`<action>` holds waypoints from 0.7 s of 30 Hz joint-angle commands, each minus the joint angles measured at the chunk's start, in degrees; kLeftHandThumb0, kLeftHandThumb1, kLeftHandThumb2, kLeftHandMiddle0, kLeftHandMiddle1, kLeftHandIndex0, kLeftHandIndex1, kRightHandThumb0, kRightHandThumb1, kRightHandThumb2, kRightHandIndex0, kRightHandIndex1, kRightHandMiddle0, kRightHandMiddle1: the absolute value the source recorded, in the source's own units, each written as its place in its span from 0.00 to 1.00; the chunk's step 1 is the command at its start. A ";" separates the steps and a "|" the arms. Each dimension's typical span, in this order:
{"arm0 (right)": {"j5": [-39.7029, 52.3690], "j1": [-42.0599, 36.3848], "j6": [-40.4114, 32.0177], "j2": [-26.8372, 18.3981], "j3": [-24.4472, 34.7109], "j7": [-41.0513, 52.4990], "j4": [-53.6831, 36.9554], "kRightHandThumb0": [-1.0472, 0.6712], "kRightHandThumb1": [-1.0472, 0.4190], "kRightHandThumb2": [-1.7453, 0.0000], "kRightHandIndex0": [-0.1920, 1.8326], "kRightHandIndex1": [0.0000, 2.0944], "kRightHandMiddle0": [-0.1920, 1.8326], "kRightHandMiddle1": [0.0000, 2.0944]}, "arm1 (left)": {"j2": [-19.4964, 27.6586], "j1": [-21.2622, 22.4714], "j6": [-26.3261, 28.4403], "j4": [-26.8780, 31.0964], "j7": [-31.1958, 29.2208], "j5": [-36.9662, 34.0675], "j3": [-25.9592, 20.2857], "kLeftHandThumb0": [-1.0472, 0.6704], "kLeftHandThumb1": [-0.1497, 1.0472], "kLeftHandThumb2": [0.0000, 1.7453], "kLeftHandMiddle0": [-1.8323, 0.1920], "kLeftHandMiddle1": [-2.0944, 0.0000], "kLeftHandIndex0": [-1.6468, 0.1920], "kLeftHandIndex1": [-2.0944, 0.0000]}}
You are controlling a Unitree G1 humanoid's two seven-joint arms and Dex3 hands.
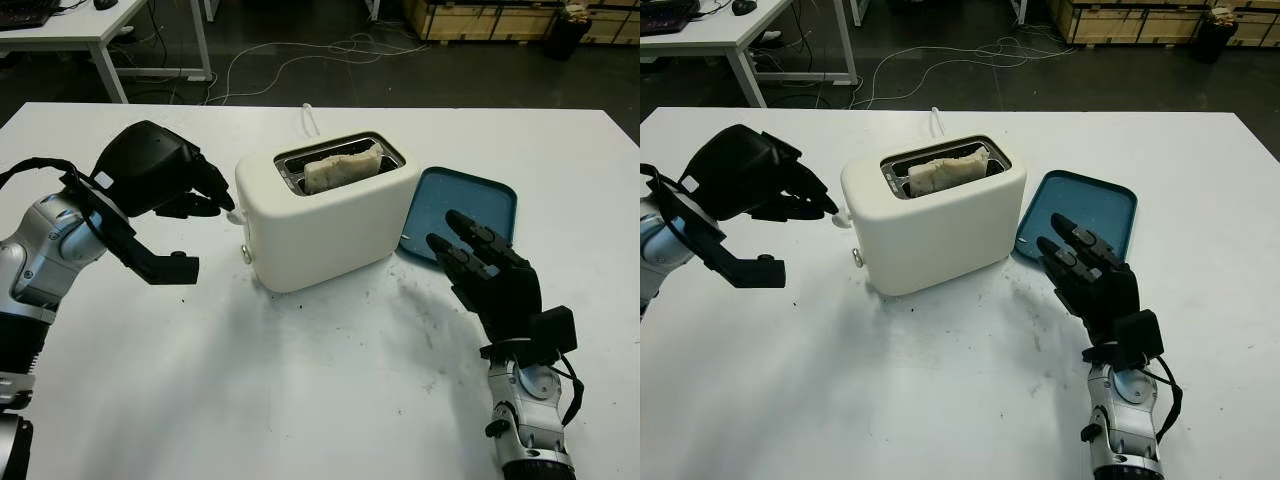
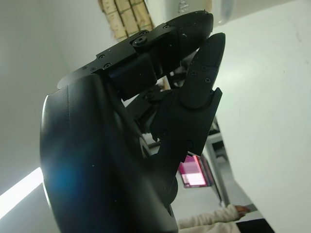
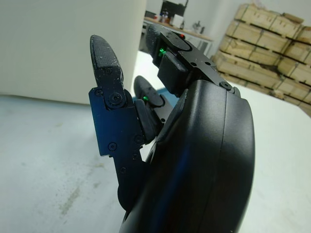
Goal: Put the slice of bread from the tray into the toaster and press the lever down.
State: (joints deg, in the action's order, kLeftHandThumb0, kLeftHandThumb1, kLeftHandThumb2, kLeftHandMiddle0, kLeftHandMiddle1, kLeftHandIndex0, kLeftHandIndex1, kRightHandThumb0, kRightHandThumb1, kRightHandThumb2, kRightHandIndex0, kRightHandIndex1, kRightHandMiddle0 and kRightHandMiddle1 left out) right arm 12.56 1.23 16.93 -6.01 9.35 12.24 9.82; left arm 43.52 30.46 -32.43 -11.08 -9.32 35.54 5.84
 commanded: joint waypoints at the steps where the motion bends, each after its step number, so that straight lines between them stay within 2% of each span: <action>1: -0.13 -0.62 -0.99 0.36 -0.11 -0.46 -0.76 0.34 0.09 1.00 0.46 0.00 0.45 0.00 | 1.22 0.91 -0.12 0.75 -0.86 -0.68 -0.27 0.40 0.74 0.00 0.41 0.40 0.13 1.00; 4: -0.23 -0.69 -1.10 0.43 -0.20 -0.66 -0.82 0.33 0.09 1.00 0.46 0.00 0.45 0.00 | 1.40 0.55 0.42 1.23 -1.06 -0.56 -0.53 0.40 0.74 0.00 0.43 0.37 0.13 1.00; 8: 0.04 -0.69 -1.18 0.54 -0.21 -0.57 -0.62 0.33 0.09 1.00 0.46 0.00 0.45 0.00 | 1.12 0.25 0.81 1.25 -0.77 -0.70 -0.51 0.40 0.76 0.00 0.42 0.43 0.13 1.00; 11: 0.04 -0.85 -1.66 0.64 -0.19 -0.74 -0.87 0.33 0.09 1.00 0.46 0.00 0.45 0.00 | 0.69 0.49 0.36 0.50 0.15 -0.19 -0.10 0.40 0.76 0.00 0.43 0.42 0.13 1.00; 15: -0.52 -1.02 -1.10 0.74 -0.18 -1.11 -1.05 0.32 0.09 0.99 0.46 0.00 0.45 0.00 | 0.09 1.24 0.25 -0.25 0.18 0.26 0.63 0.41 0.76 0.00 0.42 0.45 0.14 1.00; 21: -0.10 -1.11 -1.30 0.91 -0.03 -1.20 -1.09 0.32 0.09 1.00 0.47 0.00 0.46 0.00 | -1.01 2.04 -0.29 -1.80 0.42 0.15 1.53 0.40 0.76 0.00 0.44 0.39 0.13 1.00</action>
State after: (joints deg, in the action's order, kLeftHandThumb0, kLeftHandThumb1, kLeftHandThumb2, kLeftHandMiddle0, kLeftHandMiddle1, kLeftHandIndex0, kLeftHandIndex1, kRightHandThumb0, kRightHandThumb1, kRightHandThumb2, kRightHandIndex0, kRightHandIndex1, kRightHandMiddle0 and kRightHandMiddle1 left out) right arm 12.27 0.33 16.22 -5.36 9.21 11.26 9.44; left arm 42.69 31.22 -32.48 -12.52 -9.57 35.67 7.05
